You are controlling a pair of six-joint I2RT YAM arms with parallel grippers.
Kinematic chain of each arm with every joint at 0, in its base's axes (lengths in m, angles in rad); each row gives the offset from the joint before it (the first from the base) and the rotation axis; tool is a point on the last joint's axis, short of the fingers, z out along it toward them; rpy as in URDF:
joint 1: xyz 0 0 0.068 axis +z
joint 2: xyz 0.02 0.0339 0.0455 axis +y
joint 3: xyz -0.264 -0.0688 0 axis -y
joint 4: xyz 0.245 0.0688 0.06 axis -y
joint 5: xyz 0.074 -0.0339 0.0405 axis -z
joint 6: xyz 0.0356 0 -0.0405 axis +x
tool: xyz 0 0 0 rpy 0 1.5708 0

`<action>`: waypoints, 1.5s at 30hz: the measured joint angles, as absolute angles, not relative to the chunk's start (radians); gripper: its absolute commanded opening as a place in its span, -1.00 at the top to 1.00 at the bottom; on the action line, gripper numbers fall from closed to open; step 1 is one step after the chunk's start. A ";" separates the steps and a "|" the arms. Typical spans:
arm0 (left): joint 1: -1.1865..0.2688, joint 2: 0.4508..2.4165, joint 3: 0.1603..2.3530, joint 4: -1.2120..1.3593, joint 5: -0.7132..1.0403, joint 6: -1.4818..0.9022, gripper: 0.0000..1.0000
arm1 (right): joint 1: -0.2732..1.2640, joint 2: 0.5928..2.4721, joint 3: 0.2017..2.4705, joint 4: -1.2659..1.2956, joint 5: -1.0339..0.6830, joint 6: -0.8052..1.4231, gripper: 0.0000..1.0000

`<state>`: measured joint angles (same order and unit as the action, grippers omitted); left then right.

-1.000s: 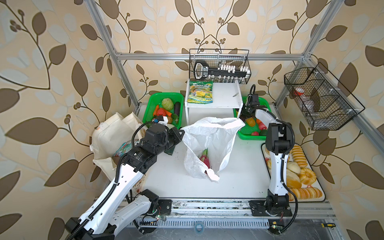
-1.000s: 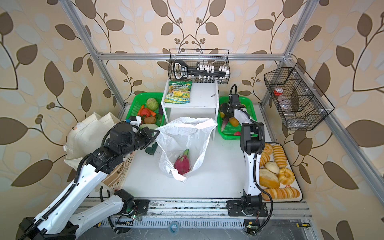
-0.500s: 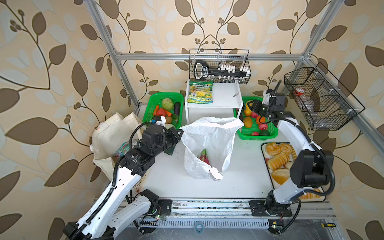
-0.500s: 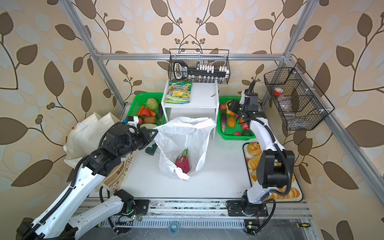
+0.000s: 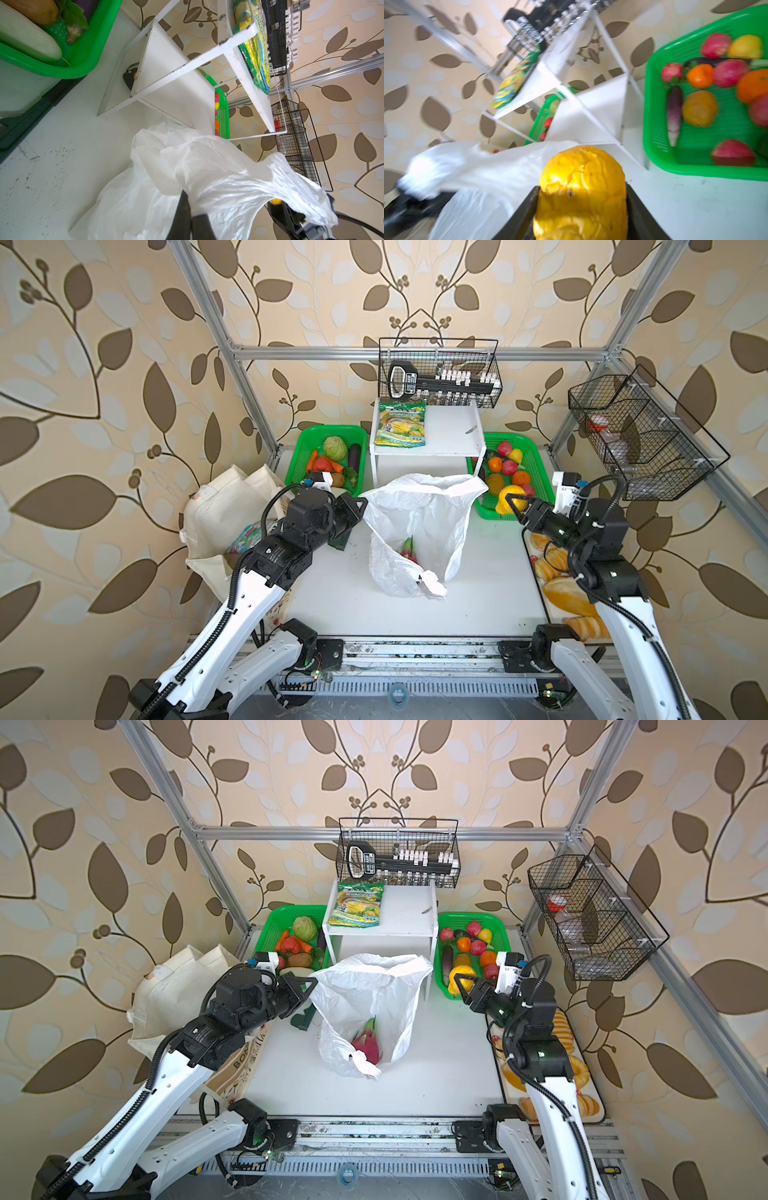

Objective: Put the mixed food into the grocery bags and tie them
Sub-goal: 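Carry the yellow mango into the bag opening and open the right gripper, then move the right gripper back to the orange-yellow mango in the green basket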

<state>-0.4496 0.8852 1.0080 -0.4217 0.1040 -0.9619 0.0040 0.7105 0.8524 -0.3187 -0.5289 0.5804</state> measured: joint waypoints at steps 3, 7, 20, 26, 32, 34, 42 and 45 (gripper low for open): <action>-0.449 0.901 1.008 -0.413 0.102 -0.969 1.00 | 0.100 0.686 0.899 -0.324 -0.635 0.557 -0.16; -0.443 0.915 1.008 -0.400 0.103 -0.976 1.00 | 0.313 0.701 0.931 -0.321 -0.672 0.495 -0.15; -0.443 0.916 1.008 -0.392 0.130 -0.981 1.00 | 0.796 0.929 0.929 -0.210 -0.242 0.195 -0.55; -0.443 0.899 1.008 -0.398 0.128 -0.981 1.00 | 0.808 0.892 0.926 -0.196 -0.155 0.138 -0.72; -0.443 0.896 1.008 -0.397 0.128 -0.981 1.00 | 0.807 0.678 0.922 -0.143 -0.116 0.081 -0.84; -0.443 0.896 1.008 -0.397 0.128 -0.981 1.00 | 0.806 0.614 0.919 -0.128 -0.089 0.055 -0.85; -0.443 0.898 1.008 -0.397 0.128 -0.981 1.00 | 0.768 0.421 0.808 -0.056 0.201 -0.051 -0.93; -0.443 0.898 1.008 -0.397 0.127 -0.981 1.00 | 0.735 0.388 0.748 -0.022 0.327 -0.051 -0.98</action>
<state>-0.4431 0.8978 1.0080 -0.3965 0.1268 -0.9813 0.7345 0.3882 0.7479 -0.0219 0.3271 -0.0509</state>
